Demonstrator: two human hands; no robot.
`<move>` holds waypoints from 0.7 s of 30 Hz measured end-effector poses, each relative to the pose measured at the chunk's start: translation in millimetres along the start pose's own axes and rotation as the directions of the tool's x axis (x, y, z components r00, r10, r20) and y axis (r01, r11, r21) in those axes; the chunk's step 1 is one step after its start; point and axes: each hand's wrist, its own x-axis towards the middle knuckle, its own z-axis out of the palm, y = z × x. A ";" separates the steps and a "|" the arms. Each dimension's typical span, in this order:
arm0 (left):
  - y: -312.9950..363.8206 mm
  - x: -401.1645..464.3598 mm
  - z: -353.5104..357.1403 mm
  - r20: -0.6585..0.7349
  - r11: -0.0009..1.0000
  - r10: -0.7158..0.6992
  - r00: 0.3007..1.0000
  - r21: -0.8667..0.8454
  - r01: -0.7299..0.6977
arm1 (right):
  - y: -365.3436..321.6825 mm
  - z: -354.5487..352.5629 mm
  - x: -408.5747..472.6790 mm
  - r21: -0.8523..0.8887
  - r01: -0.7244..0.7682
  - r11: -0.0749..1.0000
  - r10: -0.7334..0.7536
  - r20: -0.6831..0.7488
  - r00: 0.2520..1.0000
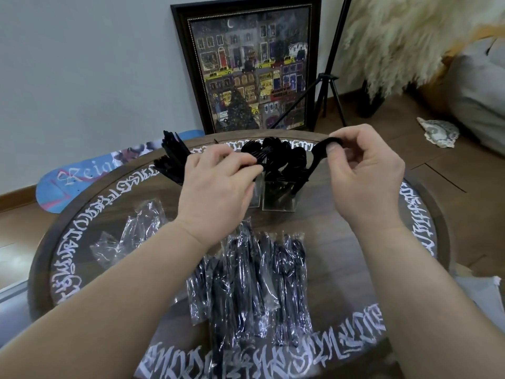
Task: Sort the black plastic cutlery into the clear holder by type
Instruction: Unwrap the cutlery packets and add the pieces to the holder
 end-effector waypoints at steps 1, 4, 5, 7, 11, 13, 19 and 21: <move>4.1 -0.7 1.2 0.011 0.999 0.033 0.999 -0.039 -0.033 | 0.3 0.3 -0.3 0.015 0.005 1.000 -0.005 -0.009 1.000; 14.4 -4.6 7.2 0.134 0.984 0.099 0.986 -0.162 -0.077 | 1.4 1.2 -0.7 0.031 0.013 0.999 -0.012 -0.017 1.000; 17.5 -6.9 9.2 0.178 0.980 0.102 0.979 -0.188 -0.068 | 1.8 1.2 -0.5 0.035 0.014 0.999 -0.014 -0.020 1.000; 23.6 -11.7 12.6 0.248 0.976 0.089 0.965 -0.217 -0.035 | 1.8 0.8 0.1 0.048 0.027 0.998 -0.025 -0.031 0.999; 29.3 -16.9 20.6 0.313 0.977 0.037 0.949 -0.212 0.032 | 0.6 0.4 0.6 0.075 0.051 0.996 -0.046 -0.058 0.997; 30.3 -17.0 23.2 0.330 0.977 0.020 0.944 -0.207 0.052 | 0.5 0.6 0.7 0.095 0.063 0.994 -0.056 -0.066 0.996; 31.3 -13.1 28.0 0.378 0.971 -0.023 0.925 -0.211 0.110 | 1.9 2.2 0.6 0.128 0.070 0.989 -0.060 -0.074 0.995; 29.2 -11.0 29.6 0.380 0.972 -0.018 0.925 -0.208 0.104 | 2.8 3.7 -0.1 0.126 0.065 0.990 -0.056 -0.074 0.996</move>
